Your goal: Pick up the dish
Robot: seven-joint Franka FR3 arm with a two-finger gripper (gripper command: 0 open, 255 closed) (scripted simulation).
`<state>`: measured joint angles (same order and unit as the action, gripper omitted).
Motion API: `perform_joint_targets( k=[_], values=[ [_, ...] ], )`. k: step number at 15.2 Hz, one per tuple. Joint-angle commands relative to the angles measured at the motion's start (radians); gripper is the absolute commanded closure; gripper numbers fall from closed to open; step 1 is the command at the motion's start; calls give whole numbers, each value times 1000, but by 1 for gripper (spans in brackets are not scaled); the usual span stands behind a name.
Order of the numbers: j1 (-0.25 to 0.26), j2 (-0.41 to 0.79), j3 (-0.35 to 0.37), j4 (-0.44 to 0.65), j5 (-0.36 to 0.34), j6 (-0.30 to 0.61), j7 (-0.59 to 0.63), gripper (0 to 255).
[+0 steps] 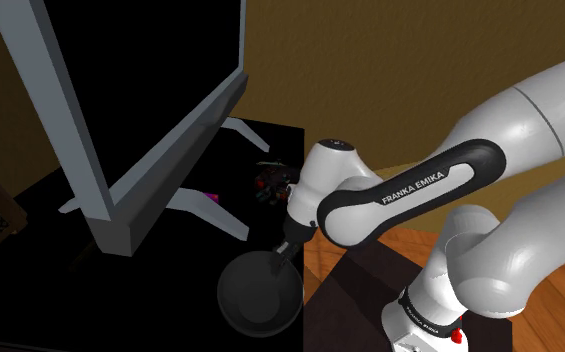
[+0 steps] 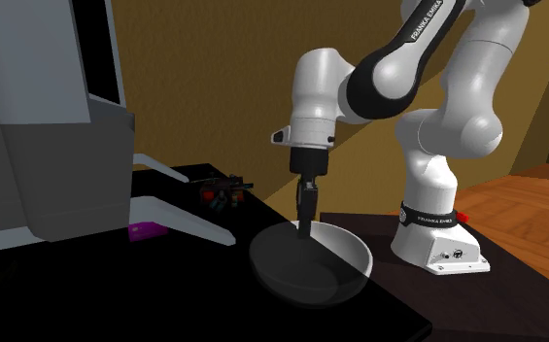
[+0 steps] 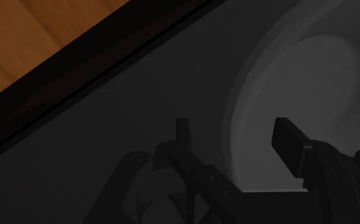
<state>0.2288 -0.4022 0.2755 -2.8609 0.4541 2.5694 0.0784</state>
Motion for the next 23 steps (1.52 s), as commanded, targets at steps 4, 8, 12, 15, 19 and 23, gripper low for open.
perform_joint_targets(
  k=[4, 8, 12, 15, 19, 23],
  values=[
    [1, 2, 1, -1, 1, 4, 0, 255],
    [1, 3, 1, -1, 2, 4, 0, 255],
    [-8, -44, -3, 13, -17, -56, 14, 255],
    [-14, -86, -6, 29, -32, -114, 28, 255],
    [-22, -136, -13, 54, -51, -187, 44, 255],
    [-29, -178, -20, 83, -69, -258, 58, 255]
  ],
)
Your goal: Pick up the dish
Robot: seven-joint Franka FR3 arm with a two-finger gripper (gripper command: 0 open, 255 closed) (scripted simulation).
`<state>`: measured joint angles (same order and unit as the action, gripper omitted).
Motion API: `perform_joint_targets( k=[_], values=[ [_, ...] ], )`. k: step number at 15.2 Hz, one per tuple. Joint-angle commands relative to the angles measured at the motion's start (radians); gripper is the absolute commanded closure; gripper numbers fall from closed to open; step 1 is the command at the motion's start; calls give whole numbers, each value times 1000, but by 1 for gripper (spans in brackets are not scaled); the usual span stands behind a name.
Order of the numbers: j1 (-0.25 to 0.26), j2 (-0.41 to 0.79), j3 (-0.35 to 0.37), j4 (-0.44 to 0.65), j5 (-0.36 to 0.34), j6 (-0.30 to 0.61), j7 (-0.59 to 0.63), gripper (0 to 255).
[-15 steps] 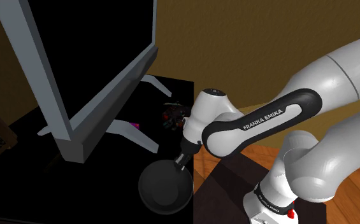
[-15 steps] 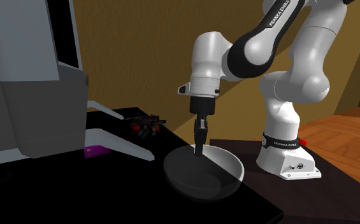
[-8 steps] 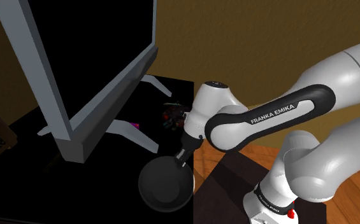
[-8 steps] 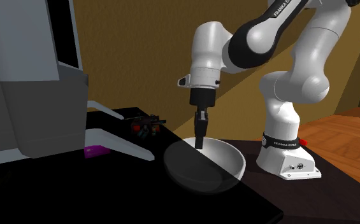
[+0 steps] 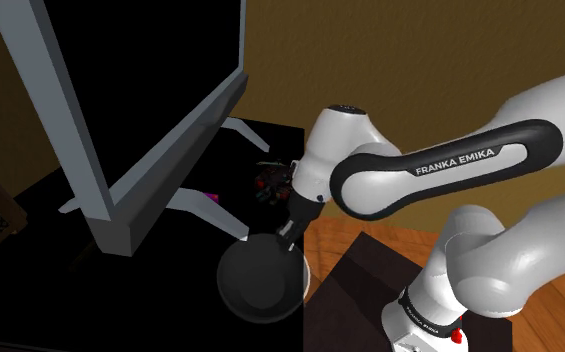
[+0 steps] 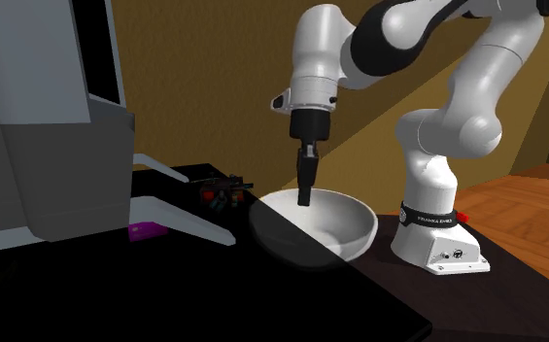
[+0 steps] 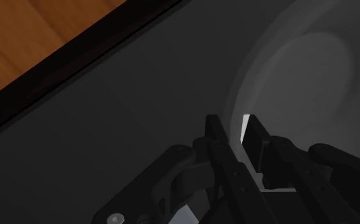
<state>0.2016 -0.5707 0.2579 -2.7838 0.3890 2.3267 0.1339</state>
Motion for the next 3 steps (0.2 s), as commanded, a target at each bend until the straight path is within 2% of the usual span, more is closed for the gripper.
perform_joint_targets(
  k=[1, 3],
  values=[
    [-3, -19, -4, 14, -7, -33, 6, 255],
    [-3, -21, -4, 15, -8, -35, 6, 255]
  ],
)
